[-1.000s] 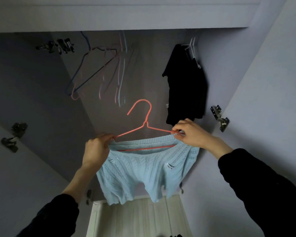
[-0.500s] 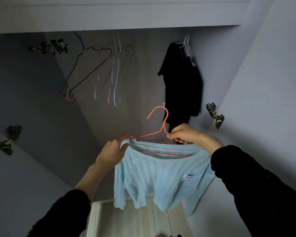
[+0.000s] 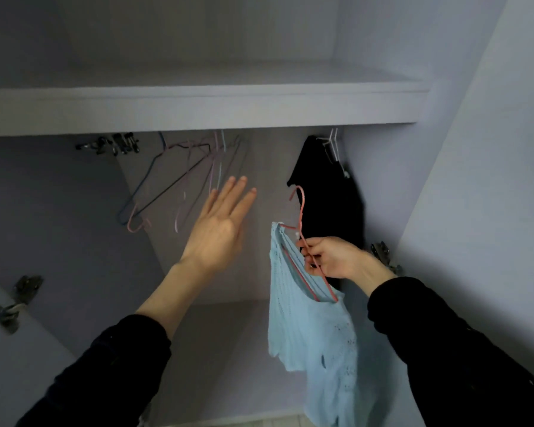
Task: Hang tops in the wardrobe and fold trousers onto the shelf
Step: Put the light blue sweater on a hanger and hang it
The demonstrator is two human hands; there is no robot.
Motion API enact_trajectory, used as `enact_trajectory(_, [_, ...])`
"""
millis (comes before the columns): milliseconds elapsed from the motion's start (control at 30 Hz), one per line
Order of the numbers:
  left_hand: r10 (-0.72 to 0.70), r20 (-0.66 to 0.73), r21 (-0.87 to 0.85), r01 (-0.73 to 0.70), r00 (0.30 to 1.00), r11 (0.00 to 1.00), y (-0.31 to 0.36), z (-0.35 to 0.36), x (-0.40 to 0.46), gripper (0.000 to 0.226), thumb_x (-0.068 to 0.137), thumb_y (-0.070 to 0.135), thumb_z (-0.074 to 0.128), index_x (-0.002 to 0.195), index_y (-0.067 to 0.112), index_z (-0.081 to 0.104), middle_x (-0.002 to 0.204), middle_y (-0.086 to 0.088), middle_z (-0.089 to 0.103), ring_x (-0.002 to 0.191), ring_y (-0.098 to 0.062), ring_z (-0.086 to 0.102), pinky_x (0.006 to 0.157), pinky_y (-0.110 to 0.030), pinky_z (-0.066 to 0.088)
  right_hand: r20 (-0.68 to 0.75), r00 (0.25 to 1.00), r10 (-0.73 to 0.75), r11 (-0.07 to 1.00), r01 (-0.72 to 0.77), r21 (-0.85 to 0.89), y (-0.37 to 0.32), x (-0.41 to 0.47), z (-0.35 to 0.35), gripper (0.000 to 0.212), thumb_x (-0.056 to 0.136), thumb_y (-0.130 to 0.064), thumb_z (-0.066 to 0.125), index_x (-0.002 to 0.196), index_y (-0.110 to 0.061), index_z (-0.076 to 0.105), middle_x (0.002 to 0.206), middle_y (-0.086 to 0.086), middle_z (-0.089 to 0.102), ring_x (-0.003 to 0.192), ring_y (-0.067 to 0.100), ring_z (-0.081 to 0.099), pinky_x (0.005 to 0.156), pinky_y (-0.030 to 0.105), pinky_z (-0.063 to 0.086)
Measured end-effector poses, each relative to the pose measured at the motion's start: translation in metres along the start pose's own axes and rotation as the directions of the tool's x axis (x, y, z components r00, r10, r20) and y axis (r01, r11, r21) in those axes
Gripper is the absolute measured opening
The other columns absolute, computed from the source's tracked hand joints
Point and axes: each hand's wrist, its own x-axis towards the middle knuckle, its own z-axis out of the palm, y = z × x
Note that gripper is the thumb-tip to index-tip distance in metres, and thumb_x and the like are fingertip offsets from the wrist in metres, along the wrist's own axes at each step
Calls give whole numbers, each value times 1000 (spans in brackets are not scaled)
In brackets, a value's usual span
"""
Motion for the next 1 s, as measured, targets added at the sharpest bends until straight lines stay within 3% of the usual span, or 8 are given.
enact_trajectory(133, [98,-79,210,-80,992,975,-1,-13,43,82,74,-6,66,145,11,28,154,-15,23,143,-31,13,114,-55,14,84,993,-86,988,74,134,-39,10,1,34,94,10,29,94,-11,57,71,3,55,60,14,52,55,26,54])
enact_trajectory(333, [0,-145,405,59,989,912,-18,-14,87,101,67,0,71,149,16,13,155,-14,9,142,-37,5,108,-64,8,111,971,-213,940,173,295,-91,50,-4,31,98,7,30,108,-9,55,83,9,53,52,15,65,51,26,56])
enact_trajectory(433, [4,-151,441,63,989,895,-25,-8,93,106,64,1,74,149,15,11,155,-12,7,142,-38,4,106,-66,7,72,959,-274,909,234,345,-117,69,-4,31,100,4,30,118,-11,50,85,9,53,54,14,66,51,24,56])
enact_trajectory(600, [-6,-155,498,84,988,863,-32,2,95,108,68,2,69,150,18,1,157,-11,0,143,-35,-14,108,-67,2,-2,951,-310,878,287,384,-153,92,-4,30,101,1,29,99,-14,55,86,6,54,74,15,54,44,19,52])
enact_trajectory(733, [16,-183,512,81,983,855,-34,6,97,109,67,3,69,150,19,0,157,-11,0,143,-35,-13,108,-66,0,11,943,-331,897,312,313,-163,108,-6,35,100,2,27,93,-19,54,85,4,53,70,13,50,43,15,48])
enact_trajectory(867, [16,-178,508,78,984,858,-36,8,97,113,66,-1,63,149,21,-10,156,-10,-10,142,-33,-18,108,-65,-5,65,921,-385,868,337,366,-154,124,-13,37,99,2,26,99,-21,55,75,1,52,46,5,50,40,12,39])
enact_trajectory(1000, [17,-186,503,81,982,860,-36,9,98,112,65,-2,60,149,21,-11,155,-9,-11,142,-33,-18,108,-65,-6,48,907,-418,832,360,422,-162,127,-23,34,100,1,31,98,-19,59,71,-1,62,50,7,62,48,17,51])
